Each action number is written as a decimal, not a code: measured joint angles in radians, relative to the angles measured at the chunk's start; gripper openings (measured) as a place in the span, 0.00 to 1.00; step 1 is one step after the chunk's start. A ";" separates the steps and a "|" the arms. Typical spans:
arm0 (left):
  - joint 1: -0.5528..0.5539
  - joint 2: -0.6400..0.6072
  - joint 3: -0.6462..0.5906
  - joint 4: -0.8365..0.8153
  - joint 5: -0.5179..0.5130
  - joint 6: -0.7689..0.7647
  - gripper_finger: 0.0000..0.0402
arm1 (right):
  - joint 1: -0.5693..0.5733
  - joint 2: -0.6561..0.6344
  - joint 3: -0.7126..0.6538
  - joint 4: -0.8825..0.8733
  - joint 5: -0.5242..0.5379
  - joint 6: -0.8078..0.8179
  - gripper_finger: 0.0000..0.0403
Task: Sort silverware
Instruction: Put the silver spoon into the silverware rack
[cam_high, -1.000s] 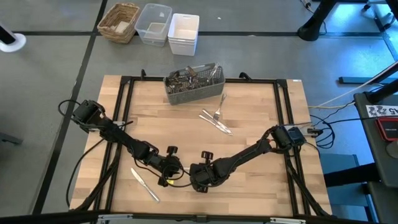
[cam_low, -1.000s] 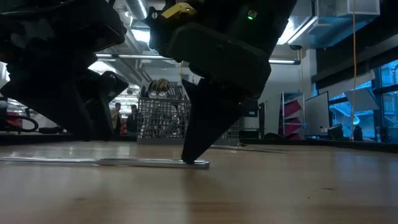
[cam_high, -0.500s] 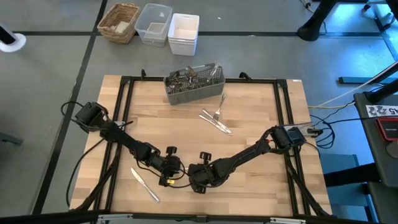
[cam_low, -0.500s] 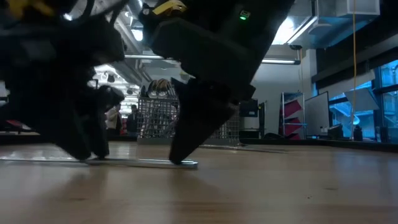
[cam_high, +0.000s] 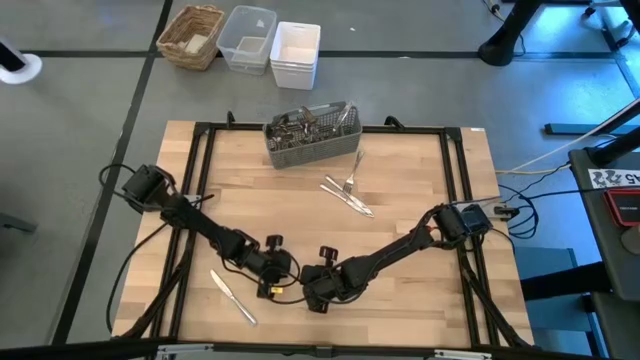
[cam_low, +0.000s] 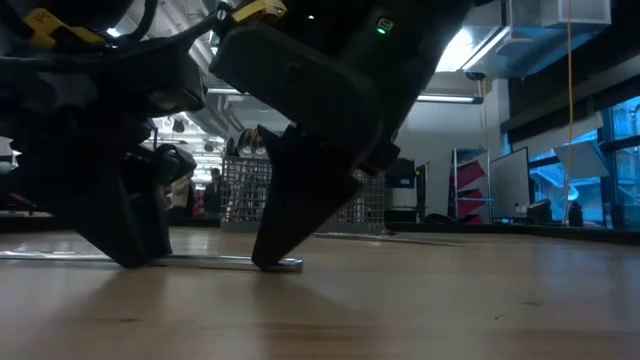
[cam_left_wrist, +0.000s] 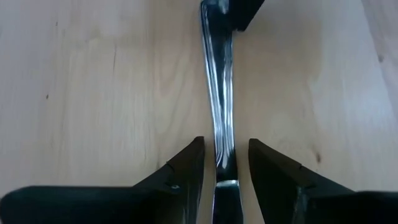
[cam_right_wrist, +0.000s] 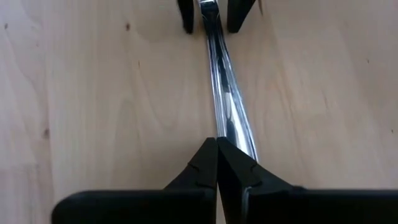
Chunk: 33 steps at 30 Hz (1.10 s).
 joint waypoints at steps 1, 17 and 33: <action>0.001 0.000 0.001 -0.017 0.011 -0.003 0.28 | 0.000 0.000 0.000 0.002 0.001 0.002 0.01; 0.018 0.000 -0.004 -0.037 0.030 0.012 0.06 | 0.000 -0.034 -0.006 0.045 0.062 -0.007 0.01; 0.127 0.002 -0.009 0.036 0.092 -0.001 0.09 | 0.010 -0.071 0.048 -0.132 0.038 -0.007 0.01</action>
